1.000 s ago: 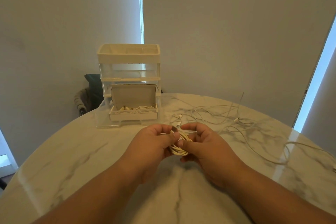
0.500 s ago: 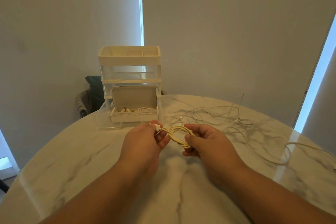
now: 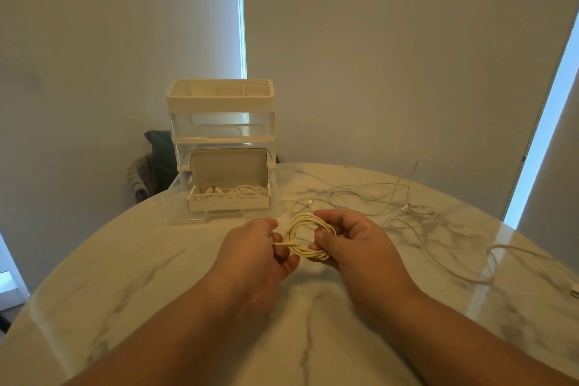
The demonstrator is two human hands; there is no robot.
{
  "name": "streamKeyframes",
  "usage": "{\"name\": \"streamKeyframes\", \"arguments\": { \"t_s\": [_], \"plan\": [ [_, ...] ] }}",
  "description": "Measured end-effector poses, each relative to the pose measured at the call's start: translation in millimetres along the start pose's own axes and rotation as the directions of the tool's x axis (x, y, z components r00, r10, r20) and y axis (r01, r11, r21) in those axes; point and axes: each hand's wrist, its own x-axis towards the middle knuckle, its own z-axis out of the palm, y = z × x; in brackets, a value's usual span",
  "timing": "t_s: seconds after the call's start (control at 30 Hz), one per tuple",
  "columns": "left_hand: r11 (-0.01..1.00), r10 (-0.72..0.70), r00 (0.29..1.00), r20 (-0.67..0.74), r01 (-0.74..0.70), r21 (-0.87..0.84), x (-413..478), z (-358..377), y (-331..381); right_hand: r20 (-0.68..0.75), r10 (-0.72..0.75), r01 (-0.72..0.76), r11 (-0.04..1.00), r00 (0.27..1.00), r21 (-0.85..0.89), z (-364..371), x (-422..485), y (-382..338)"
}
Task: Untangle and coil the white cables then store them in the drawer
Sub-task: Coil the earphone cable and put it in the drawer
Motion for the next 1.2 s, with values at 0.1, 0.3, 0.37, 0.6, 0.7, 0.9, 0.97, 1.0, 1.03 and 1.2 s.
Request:
{"name": "streamKeyframes", "arguments": {
  "t_s": [0.1,0.3,0.37,0.6,0.7,0.9,0.97,1.0,1.03,1.2],
  "plan": [
    [0.969,-0.010,0.988,0.154,-0.028,0.244,-6,-1,-5,0.010,0.016,-0.017,0.995,1.000,0.099,0,1,1],
    [0.967,0.012,0.978,0.208,-0.065,0.248,-9,0,-6,0.017,0.196,-0.171,0.809,0.981,0.562,-2,4,-11],
    [0.970,0.028,0.977,0.213,-0.078,0.229,-10,3,-7,-0.040,0.245,-0.181,0.807,0.969,0.562,-2,5,-12],
    [0.987,0.048,0.967,0.250,-0.085,0.138,-12,5,-7,0.100,0.342,-0.314,0.656,0.934,0.686,-5,7,-21],
    [0.993,0.059,0.961,0.270,-0.084,0.083,-15,5,-2,0.191,0.282,-0.335,0.669,0.940,0.663,-10,7,-24],
    [0.994,0.063,0.978,0.197,-0.080,0.080,-12,-2,5,0.049,0.226,-0.229,0.910,0.973,0.346,-17,8,-21],
    [0.994,0.083,0.985,0.148,-0.093,0.057,-10,-1,7,0.007,0.185,-0.178,0.934,0.983,0.309,-16,9,-20],
    [0.994,0.097,0.988,0.122,-0.102,0.039,-10,0,9,-0.017,0.167,-0.154,0.941,0.986,0.301,-15,10,-20],
    [0.994,0.108,0.989,0.102,-0.111,0.023,-10,2,10,-0.044,0.152,-0.133,0.948,0.987,0.290,-15,12,-20],
    [0.995,0.097,0.990,0.098,-0.098,0.006,-9,1,9,0.031,0.126,-0.129,0.988,0.992,0.088,-15,13,-17]
  ]
}}
